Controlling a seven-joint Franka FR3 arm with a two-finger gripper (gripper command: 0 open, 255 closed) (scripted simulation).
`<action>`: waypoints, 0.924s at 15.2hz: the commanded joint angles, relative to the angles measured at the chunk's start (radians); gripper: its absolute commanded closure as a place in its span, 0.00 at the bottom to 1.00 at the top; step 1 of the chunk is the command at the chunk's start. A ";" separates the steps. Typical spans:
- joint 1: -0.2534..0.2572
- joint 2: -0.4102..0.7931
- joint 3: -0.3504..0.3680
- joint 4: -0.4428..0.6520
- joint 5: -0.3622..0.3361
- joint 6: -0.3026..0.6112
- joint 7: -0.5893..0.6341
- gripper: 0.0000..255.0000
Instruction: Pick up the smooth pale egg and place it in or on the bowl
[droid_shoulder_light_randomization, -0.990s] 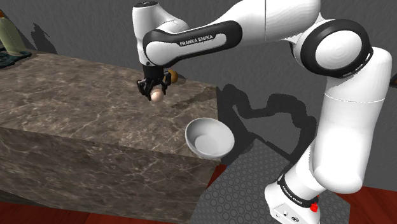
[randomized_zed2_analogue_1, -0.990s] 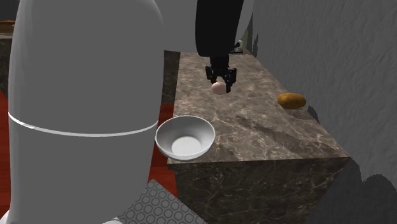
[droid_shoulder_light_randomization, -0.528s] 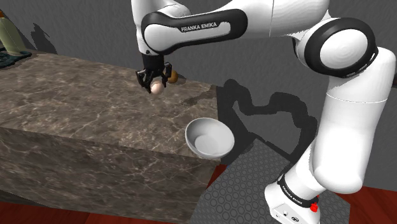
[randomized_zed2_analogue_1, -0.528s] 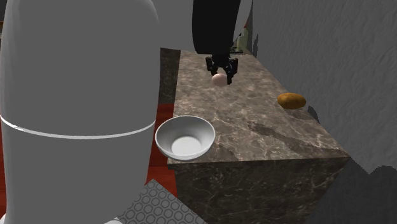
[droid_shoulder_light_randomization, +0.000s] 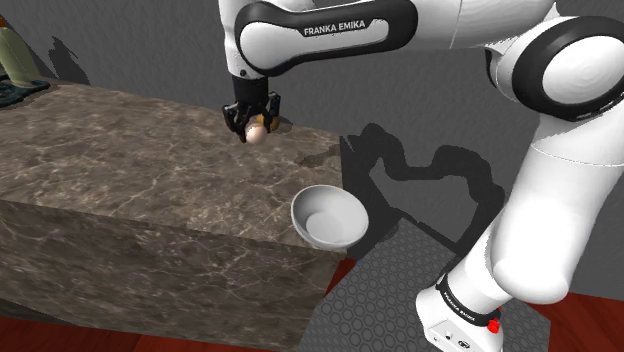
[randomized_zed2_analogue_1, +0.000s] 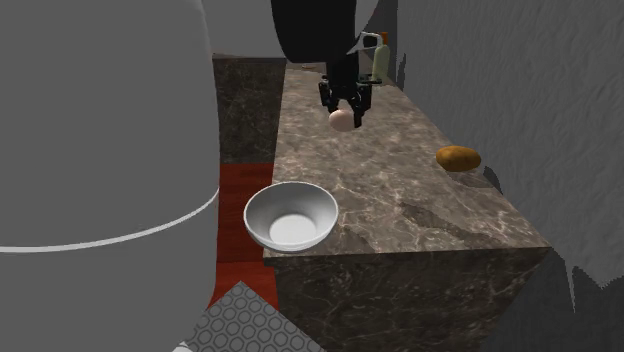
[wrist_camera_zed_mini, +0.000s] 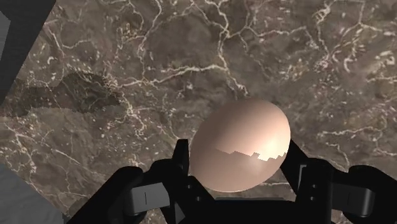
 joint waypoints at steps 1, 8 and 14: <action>-0.010 -0.077 0.006 -0.104 0.020 0.031 0.002 1.00; -0.022 -0.366 0.015 -0.453 0.112 0.109 -0.017 1.00; 0.008 -0.611 0.008 -0.697 0.193 0.121 -0.042 1.00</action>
